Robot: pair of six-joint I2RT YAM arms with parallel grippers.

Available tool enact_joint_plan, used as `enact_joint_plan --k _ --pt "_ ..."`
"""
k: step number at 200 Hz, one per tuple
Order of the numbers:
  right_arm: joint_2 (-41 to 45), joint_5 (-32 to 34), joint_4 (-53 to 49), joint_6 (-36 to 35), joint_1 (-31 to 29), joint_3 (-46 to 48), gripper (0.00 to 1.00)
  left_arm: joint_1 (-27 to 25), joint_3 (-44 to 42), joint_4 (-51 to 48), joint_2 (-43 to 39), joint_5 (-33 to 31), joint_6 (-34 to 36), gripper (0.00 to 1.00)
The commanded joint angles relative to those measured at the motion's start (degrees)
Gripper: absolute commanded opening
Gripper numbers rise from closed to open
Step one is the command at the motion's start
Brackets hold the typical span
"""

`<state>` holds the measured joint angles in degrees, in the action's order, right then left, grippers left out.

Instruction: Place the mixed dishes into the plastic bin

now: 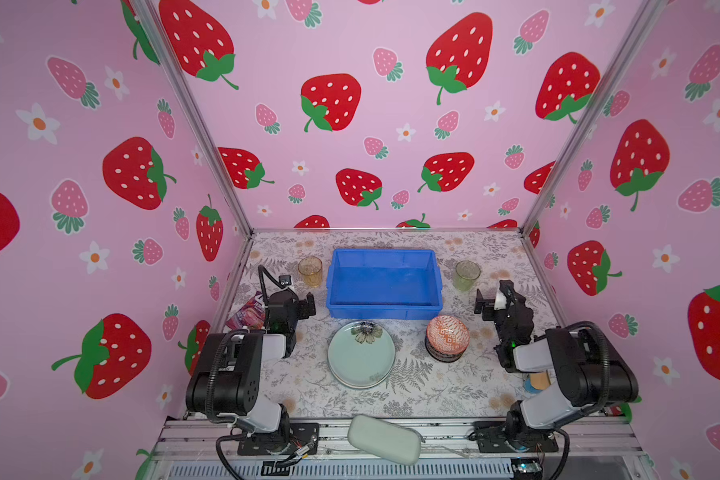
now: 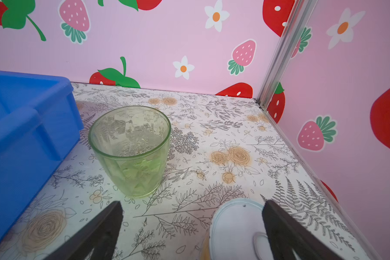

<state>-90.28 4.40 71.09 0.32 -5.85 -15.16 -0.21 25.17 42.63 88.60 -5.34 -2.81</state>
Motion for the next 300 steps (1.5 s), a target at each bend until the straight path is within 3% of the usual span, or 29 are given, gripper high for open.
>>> enact_joint_plan --k 1,300 --pt "0.01 -0.45 0.83 0.06 0.31 -0.23 0.99 0.03 0.76 1.41 0.22 0.16 0.52 0.99" --pt "0.06 -0.50 0.63 0.21 0.35 -0.25 0.99 0.21 0.59 1.79 -0.19 -0.33 -0.16 0.99"
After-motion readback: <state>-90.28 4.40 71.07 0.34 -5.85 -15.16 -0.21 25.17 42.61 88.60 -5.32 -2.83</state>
